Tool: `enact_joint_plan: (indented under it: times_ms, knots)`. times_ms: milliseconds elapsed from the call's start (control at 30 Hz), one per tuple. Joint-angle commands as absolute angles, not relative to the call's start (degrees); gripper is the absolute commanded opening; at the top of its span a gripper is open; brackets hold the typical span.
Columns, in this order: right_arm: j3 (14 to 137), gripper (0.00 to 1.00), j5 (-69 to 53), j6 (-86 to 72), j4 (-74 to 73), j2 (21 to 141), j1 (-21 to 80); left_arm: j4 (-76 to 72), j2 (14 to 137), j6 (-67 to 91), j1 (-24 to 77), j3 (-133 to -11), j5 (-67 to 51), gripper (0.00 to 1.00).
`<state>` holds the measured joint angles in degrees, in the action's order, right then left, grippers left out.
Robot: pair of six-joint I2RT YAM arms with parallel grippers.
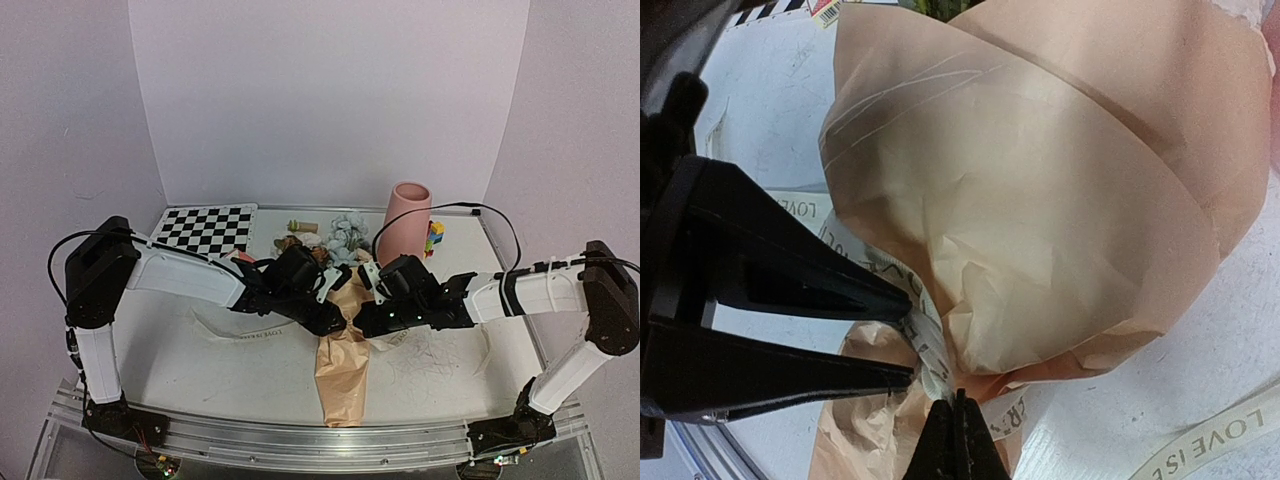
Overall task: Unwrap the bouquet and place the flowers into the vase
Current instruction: Untie the ribbon from the wrapping paper.
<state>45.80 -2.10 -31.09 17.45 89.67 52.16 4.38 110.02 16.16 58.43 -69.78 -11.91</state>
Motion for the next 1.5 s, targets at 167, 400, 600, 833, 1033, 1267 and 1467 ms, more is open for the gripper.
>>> enact_joint_plan:
  times_ms: [167, 400, 600, 833, 1033, 1267, 1467]
  knots:
    - [48.2, 0.00, -2.8, -30.0, 17.6, 89.2, 52.3, 3.4, 110.3, 12.9, 58.2, -71.4, -7.2, 0.33]
    - [48.7, 0.00, -3.0, -29.9, 17.6, 89.7, 52.3, 4.8, 110.7, 10.8, 58.6, -71.6, -5.0, 0.32]
    - [49.1, 0.00, -3.2, -30.1, 17.5, 90.0, 52.3, 5.1, 111.2, 9.9, 58.8, -71.9, -10.2, 0.22]
    - [49.2, 0.00, -3.6, -30.6, 17.5, 90.3, 52.3, 5.7, 112.5, 9.1, 58.8, -72.6, -13.9, 0.22]
    - [48.4, 0.00, -2.7, -31.2, 17.0, 89.9, 52.3, 6.4, 112.7, 10.2, 58.8, -72.8, -9.6, 0.00]
    - [46.7, 0.00, 5.0, -34.0, 13.4, 89.5, 52.3, 6.5, 109.5, 11.4, 58.8, -70.5, -7.0, 0.00]
    - [44.2, 0.02, 9.3, -36.5, 11.7, 90.3, 52.3, 6.5, 107.2, 13.8, 58.8, -68.3, -4.8, 0.00]
